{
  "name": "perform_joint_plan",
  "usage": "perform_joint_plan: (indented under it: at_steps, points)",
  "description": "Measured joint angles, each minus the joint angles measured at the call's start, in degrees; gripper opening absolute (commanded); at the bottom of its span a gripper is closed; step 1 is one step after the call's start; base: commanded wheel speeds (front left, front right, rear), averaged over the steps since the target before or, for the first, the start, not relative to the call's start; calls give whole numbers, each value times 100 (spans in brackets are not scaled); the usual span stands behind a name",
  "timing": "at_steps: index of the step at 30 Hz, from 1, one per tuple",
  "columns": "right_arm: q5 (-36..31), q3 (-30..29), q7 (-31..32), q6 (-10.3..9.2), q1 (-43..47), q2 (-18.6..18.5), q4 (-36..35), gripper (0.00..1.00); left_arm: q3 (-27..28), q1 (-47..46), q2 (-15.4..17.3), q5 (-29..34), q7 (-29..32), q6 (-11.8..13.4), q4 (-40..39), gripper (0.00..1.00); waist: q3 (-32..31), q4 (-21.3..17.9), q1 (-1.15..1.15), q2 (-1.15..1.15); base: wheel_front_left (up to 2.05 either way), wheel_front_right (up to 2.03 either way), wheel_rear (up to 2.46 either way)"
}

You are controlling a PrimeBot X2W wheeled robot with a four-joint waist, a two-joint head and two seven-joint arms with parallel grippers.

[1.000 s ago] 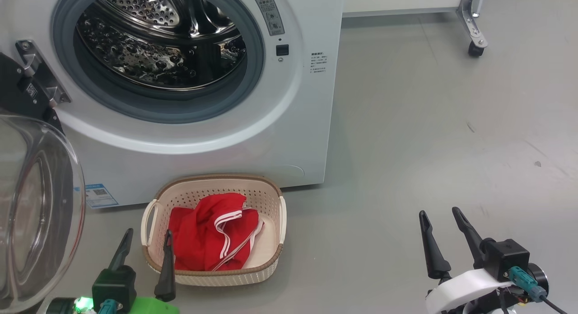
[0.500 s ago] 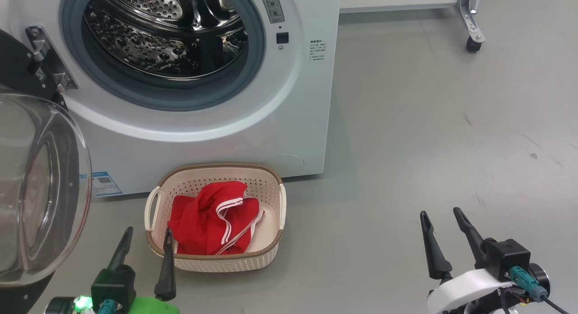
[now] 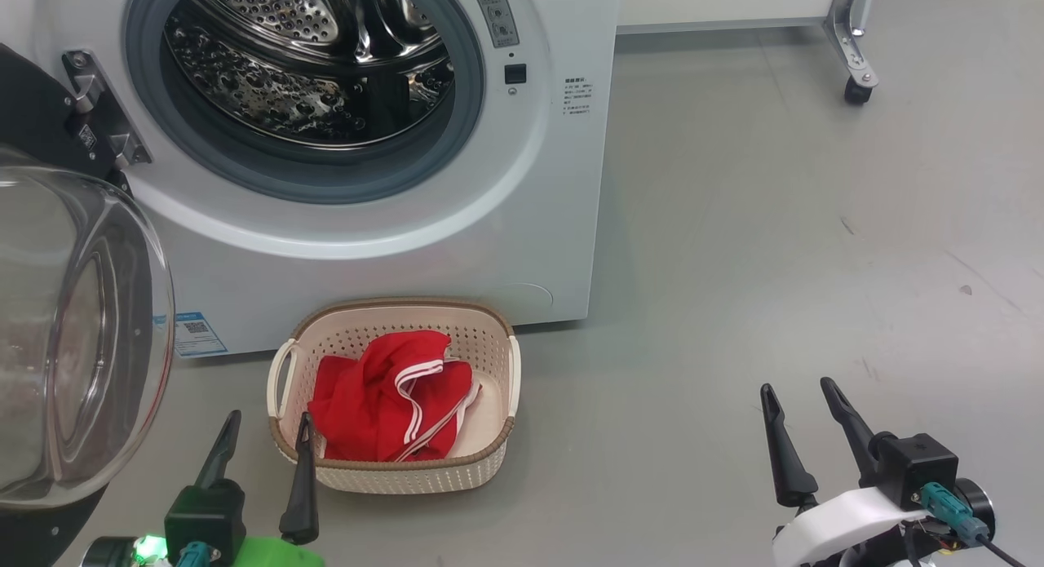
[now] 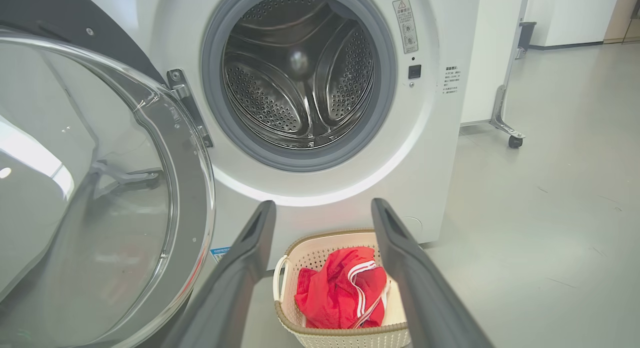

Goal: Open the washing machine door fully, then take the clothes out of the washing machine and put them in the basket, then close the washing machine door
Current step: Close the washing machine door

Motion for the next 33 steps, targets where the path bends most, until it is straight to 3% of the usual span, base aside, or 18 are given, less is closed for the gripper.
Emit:
perform_joint_plan:
  at_steps: [17, 33]
  points:
    - [1, -83, 0, -52, 129, -40, -53, 100, -101, 79, 1, 1, 74, 0, -60, 100, -22, 364, 0, 0, 0, 0, 0]
    - [1, -57, 44, -42, 135, -131, -129, 100, -60, 80, -7, 7, 75, 0, -103, 100, 3, 1372, 0, 0, 0, 0, 0]
